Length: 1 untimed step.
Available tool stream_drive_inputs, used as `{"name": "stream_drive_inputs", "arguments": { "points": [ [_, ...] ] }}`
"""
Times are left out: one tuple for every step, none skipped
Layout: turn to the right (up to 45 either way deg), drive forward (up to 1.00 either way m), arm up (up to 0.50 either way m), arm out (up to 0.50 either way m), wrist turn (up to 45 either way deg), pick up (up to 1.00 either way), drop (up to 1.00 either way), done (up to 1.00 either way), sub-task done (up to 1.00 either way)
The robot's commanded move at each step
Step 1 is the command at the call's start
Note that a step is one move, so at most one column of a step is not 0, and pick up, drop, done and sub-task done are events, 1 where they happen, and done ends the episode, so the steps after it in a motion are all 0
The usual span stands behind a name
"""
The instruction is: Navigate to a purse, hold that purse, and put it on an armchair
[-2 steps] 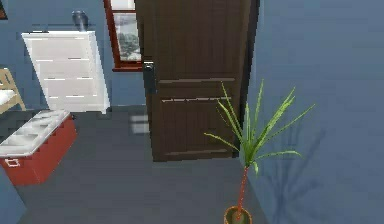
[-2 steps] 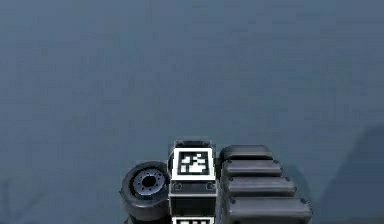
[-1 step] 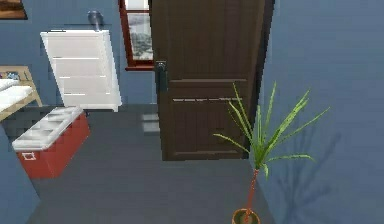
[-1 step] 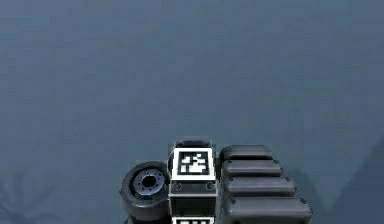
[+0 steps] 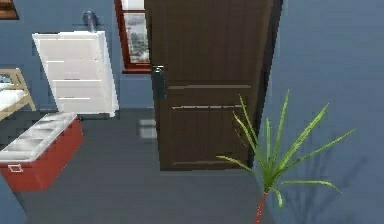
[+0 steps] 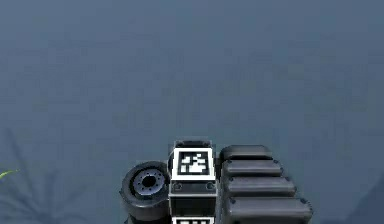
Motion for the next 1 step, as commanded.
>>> {"name": "stream_drive_inputs", "arguments": {
  "points": [
    [-18.0, 0.0, 0.0, 0.0, 0.0, 0.0, 0.0, 0.0, 0.0]
  ]
}}
